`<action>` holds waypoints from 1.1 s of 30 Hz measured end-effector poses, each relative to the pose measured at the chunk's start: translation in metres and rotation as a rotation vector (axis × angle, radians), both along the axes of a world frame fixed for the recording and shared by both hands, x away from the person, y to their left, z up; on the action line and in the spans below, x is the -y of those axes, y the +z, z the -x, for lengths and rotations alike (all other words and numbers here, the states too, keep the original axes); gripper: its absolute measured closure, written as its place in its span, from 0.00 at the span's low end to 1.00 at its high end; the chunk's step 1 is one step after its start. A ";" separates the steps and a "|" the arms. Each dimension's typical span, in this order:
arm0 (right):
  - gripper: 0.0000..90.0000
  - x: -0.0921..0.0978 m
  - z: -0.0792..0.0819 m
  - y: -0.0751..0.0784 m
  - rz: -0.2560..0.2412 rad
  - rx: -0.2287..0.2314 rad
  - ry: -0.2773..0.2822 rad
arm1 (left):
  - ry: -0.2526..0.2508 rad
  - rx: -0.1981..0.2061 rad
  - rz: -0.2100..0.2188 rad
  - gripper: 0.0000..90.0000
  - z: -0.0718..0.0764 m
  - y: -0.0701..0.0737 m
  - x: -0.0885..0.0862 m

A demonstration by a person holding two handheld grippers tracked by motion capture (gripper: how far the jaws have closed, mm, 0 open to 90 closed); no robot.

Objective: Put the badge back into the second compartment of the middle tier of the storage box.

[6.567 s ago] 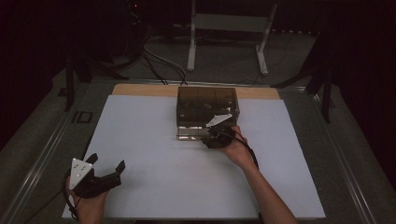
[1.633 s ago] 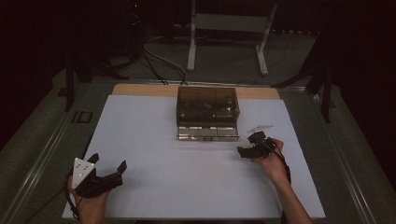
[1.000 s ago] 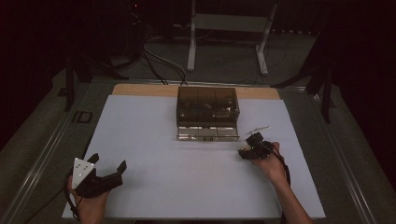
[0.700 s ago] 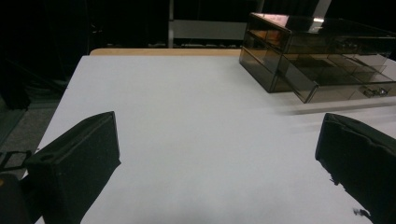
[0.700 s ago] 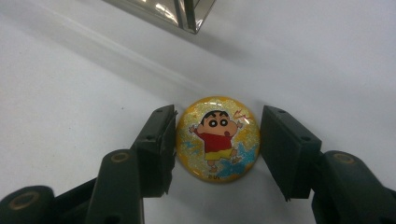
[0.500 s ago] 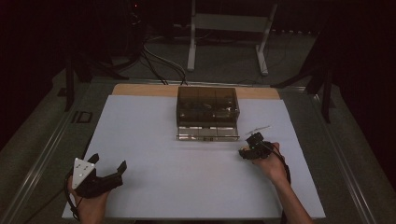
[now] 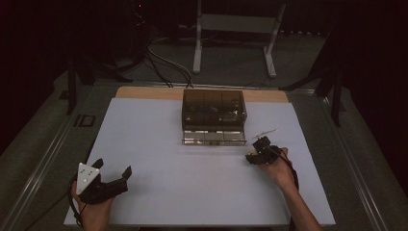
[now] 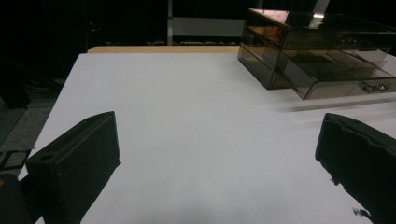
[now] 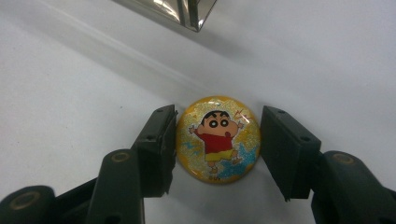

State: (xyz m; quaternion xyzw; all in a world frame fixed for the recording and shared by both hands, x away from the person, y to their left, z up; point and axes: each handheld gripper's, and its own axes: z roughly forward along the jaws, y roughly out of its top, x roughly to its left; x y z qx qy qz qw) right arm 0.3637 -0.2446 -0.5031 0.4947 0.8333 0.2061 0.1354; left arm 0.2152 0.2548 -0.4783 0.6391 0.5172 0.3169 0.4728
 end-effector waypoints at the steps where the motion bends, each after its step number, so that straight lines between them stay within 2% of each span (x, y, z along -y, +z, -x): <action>1: 0.52 0.000 0.000 0.000 0.000 0.000 0.001 | 0.000 -0.001 0.000 0.01 0.000 0.000 0.000; 19: 0.53 0.002 0.001 0.002 -0.028 -0.003 -0.002 | 0.002 0.002 0.005 0.01 -0.001 0.000 -0.002; 33: 0.53 0.002 0.005 0.007 -0.042 0.011 0.010 | 0.000 0.000 0.000 0.01 -0.001 0.000 -0.001</action>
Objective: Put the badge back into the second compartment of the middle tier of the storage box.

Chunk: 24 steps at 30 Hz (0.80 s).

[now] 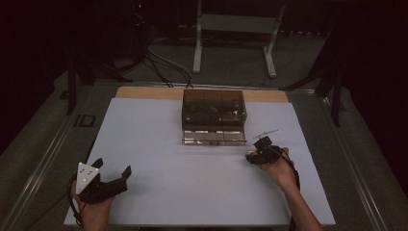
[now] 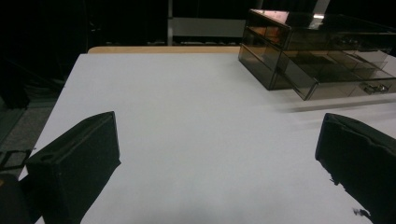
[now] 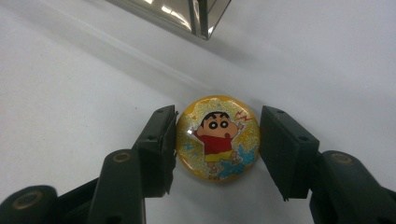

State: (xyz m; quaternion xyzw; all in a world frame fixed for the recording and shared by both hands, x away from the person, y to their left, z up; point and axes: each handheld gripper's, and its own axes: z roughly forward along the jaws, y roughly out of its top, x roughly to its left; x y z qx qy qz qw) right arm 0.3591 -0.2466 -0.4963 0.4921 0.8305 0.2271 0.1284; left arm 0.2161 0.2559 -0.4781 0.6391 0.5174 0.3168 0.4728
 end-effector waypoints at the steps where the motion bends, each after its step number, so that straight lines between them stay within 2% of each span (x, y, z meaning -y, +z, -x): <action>1: 0.53 0.000 0.000 0.000 -0.001 0.000 0.001 | 0.000 0.000 0.000 0.01 0.000 0.000 0.000; 24: 0.53 -0.005 0.003 0.013 -0.018 0.015 0.026 | 0.002 0.004 0.004 0.01 0.000 0.001 -0.001</action>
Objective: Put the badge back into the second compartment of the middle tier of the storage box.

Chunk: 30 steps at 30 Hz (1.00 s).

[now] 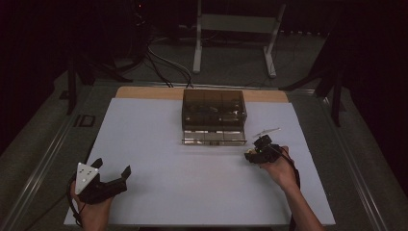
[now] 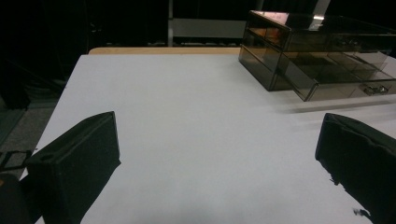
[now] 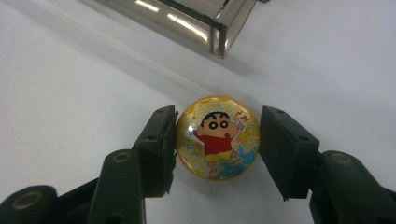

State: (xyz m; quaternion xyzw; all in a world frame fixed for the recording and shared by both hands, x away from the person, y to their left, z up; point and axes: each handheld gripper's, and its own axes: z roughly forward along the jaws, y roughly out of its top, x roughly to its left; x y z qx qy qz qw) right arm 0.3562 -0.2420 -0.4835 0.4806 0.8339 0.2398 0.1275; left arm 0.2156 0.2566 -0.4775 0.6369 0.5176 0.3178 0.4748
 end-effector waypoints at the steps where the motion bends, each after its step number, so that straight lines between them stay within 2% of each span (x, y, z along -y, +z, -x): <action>1: 0.53 0.000 0.000 0.001 -0.001 0.002 0.002 | 0.000 0.000 0.000 0.01 0.000 0.000 0.000; 30: 0.53 -0.011 0.002 0.019 -0.018 0.029 0.035 | -0.003 -0.003 -0.001 0.01 0.000 0.000 0.001</action>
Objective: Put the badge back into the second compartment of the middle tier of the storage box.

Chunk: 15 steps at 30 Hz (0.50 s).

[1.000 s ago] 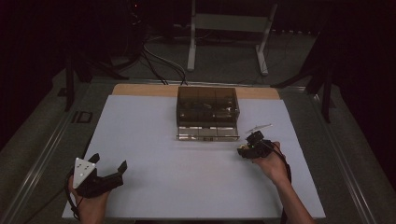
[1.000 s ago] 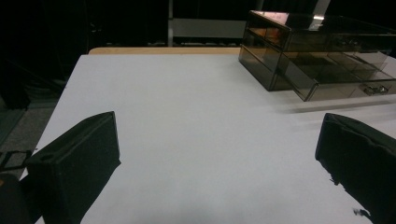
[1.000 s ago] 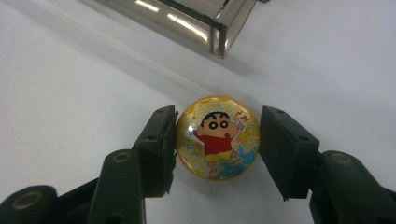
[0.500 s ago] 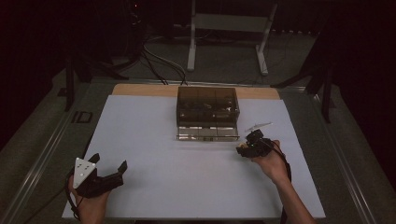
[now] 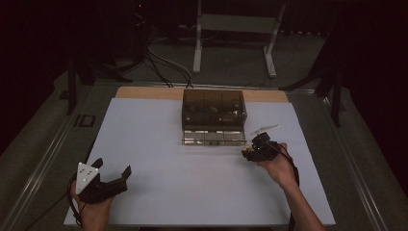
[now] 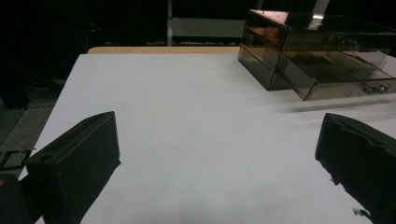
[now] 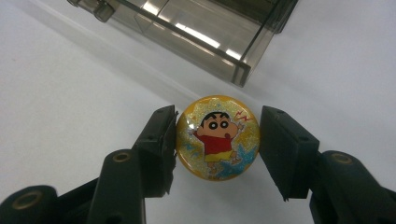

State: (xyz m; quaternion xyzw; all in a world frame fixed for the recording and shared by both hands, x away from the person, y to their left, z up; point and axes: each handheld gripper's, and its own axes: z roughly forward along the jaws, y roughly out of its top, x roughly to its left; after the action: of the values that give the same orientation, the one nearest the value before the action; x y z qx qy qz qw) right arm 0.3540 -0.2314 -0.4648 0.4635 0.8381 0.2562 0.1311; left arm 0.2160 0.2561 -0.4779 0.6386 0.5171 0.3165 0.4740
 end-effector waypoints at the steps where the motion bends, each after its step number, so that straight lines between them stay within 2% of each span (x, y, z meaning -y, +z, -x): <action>1: 0.53 0.000 0.000 0.001 -0.001 0.002 0.002 | 0.000 0.000 0.000 0.01 0.000 0.000 0.000; 15: 0.53 -0.003 0.001 0.008 -0.013 0.012 0.020 | 0.001 0.000 -0.001 0.01 0.000 0.000 0.000</action>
State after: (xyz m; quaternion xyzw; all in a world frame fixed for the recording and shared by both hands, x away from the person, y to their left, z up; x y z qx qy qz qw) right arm 0.3530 -0.2281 -0.4563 0.4546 0.8401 0.2656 0.1304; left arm 0.2160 0.2559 -0.4779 0.6388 0.5172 0.3168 0.4734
